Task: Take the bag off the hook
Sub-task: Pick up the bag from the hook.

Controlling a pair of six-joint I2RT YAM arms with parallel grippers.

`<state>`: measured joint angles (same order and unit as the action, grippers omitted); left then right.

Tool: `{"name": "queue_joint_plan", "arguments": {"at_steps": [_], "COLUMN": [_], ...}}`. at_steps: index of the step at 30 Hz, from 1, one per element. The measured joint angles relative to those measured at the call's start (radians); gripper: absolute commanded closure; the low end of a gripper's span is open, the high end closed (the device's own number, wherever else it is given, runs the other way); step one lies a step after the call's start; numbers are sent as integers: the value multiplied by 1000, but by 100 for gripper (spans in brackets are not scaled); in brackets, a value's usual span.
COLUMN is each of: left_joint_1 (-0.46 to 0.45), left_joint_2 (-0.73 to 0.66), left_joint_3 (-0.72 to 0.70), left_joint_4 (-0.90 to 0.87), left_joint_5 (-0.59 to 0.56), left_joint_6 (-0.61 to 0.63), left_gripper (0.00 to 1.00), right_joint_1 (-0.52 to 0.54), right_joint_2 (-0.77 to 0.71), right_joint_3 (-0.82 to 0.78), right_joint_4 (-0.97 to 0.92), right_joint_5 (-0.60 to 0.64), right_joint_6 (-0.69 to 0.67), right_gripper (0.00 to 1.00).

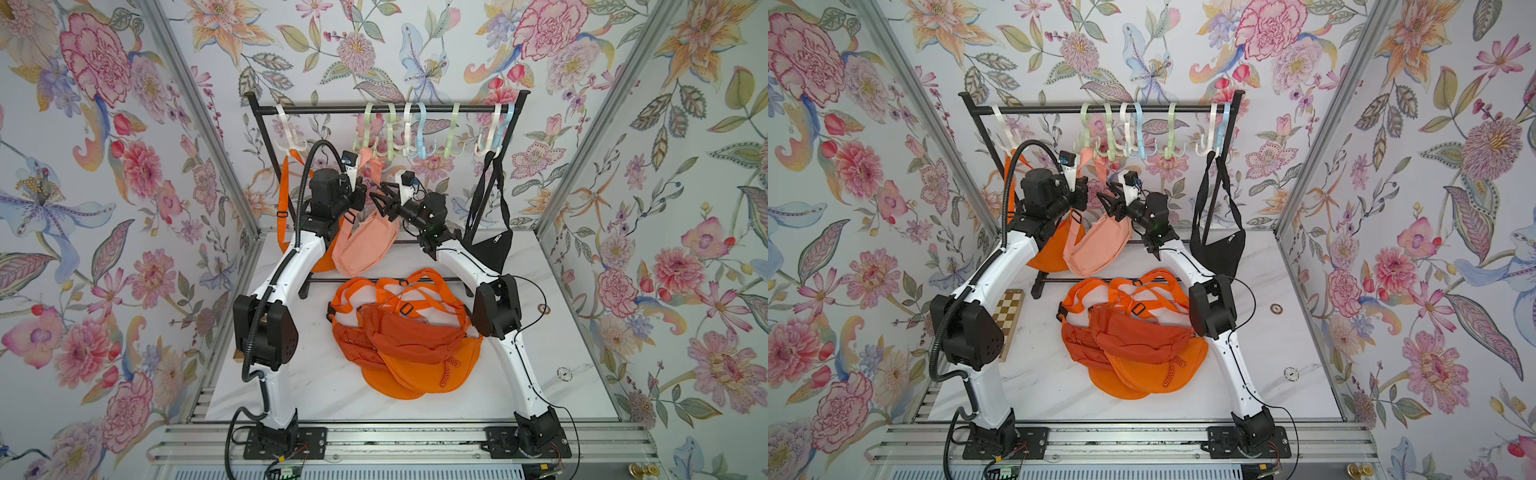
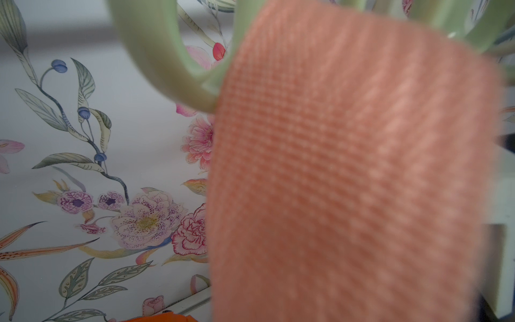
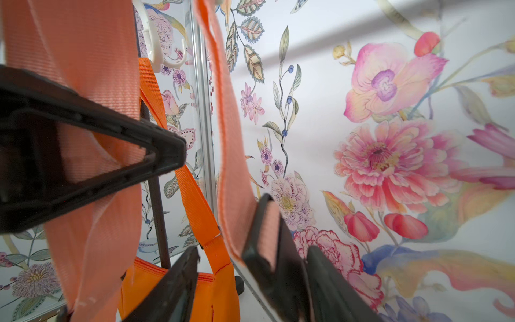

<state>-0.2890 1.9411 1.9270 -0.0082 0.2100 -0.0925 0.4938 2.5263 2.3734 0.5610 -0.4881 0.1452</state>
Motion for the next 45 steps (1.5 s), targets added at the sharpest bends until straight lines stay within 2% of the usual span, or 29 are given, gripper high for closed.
{"name": "queue_joint_plan", "arguments": {"at_steps": [6,9,13,17,19,21,26,34,39,45], "left_joint_1": [0,0,0,0,0,0,0,15,27,28], "left_joint_2": [0,0,0,0,0,0,-2,-40,-55,-43], "left_joint_3": [0,0,0,0,0,0,0,-13,8,138], "left_joint_4": [0,0,0,0,0,0,0,23,34,-8], "left_joint_5": [1,4,12,16,19,19,18,12,11,11], "left_joint_6": [0,0,0,0,0,0,10,26,26,26], "left_gripper": [100,100,100,100,100,100,100,100,100,100], "right_joint_1": [1,2,6,16,23,27,34,42,43,43], "right_joint_2": [10,10,17,29,32,34,31,-124,-186,-206], "right_joint_3": [136,164,169,170,170,170,160,-64,-67,-22], "right_joint_4": [-26,-26,-32,-47,-48,-51,-60,-45,-70,-126], "right_joint_5": [30,50,63,66,71,75,78,81,81,82], "right_joint_6": [-22,-35,-46,-47,-53,-56,-49,-60,-71,-79], "right_gripper": [35,41,60,68,81,100,100,100,100,100]}}
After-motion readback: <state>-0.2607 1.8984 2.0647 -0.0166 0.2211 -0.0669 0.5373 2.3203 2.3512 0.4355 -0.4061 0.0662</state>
